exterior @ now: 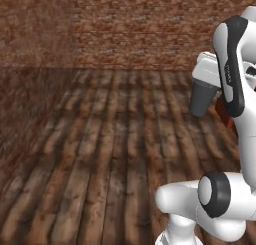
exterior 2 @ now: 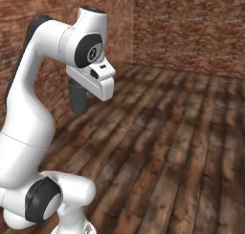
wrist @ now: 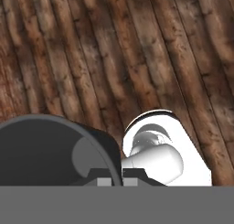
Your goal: There is a bowl on the dining counter. Grab a lemon wedge from the fridge and place it in the bowl. Then get the liquor bottle and glass cup from the cabinet and place them next to the bowl.
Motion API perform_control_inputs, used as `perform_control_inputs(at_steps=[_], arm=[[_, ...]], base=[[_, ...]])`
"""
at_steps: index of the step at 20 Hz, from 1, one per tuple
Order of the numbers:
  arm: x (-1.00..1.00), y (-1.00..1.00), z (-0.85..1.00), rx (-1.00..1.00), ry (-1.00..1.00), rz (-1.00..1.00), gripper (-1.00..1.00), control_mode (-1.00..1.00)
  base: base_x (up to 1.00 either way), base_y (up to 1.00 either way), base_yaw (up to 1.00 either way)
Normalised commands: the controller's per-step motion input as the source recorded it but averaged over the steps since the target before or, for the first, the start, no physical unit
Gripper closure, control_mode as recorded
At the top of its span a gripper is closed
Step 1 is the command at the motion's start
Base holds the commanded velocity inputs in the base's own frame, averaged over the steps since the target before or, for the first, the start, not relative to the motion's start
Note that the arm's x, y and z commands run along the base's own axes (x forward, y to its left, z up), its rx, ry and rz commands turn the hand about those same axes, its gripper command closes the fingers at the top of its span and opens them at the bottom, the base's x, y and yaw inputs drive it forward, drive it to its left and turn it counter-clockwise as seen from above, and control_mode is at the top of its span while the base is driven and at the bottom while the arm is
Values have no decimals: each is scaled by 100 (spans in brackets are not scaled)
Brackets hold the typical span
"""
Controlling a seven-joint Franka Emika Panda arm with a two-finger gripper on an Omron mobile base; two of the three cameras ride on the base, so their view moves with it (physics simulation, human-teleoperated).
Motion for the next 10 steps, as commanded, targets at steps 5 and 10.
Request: perform_control_inputs(at_steps=[5,10], arm=[[0,0,0,0,0,0,100,100],[0,0,0,0,0,0,100,100]], base=[[100,0,-20],[100,0,-23]])
